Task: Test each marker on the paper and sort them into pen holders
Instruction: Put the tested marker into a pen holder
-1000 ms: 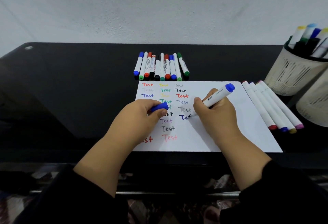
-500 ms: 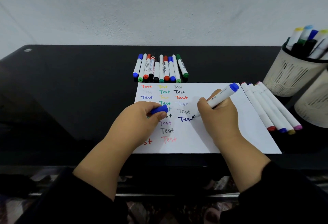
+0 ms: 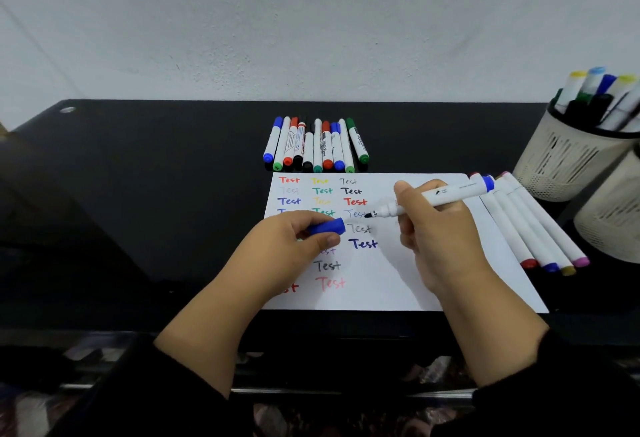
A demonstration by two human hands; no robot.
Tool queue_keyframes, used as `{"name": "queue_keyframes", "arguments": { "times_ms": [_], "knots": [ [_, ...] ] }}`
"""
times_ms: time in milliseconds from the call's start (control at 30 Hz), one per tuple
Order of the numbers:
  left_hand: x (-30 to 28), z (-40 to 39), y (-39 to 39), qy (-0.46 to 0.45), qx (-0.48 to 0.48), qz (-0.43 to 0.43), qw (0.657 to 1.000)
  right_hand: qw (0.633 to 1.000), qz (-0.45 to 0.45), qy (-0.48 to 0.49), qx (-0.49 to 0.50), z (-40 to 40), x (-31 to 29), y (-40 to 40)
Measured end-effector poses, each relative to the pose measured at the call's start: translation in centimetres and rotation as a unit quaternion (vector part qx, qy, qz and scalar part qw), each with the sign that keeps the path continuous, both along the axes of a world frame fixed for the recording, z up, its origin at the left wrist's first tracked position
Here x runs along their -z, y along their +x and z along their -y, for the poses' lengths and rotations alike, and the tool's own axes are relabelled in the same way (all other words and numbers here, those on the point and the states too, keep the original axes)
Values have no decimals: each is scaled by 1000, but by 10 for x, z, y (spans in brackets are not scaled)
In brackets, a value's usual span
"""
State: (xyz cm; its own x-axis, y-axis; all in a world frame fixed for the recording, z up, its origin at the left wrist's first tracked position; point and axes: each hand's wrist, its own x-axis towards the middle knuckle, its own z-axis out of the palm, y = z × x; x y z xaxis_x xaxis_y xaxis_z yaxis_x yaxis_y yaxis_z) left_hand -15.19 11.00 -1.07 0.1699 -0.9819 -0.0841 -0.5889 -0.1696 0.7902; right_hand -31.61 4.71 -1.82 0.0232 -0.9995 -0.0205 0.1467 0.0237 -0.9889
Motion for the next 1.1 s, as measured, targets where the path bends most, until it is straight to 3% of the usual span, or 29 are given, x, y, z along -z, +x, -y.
{"name": "queue_keyframes", "arguments": {
  "times_ms": [133,467,700,900,1100],
  "knots": [
    [-2,-1,-4,-6,9,-36,999,999,13,-5,-37,-5,-4,4],
    [-7,-1,-5,-20,14,-34,999,992,-40,12,-117,-12,-7,14],
    [-9,-2,-2,-44,-3,-21,999,980,-5,58,-190,-14,-17,9],
    [-10,-4,0,-38,-5,-24,999,981,-28,51,-185,-8,-20,0],
    [-16,-6,2,22,7,-46,999,972,9,99,-215,-1,-22,-14]
  ]
}}
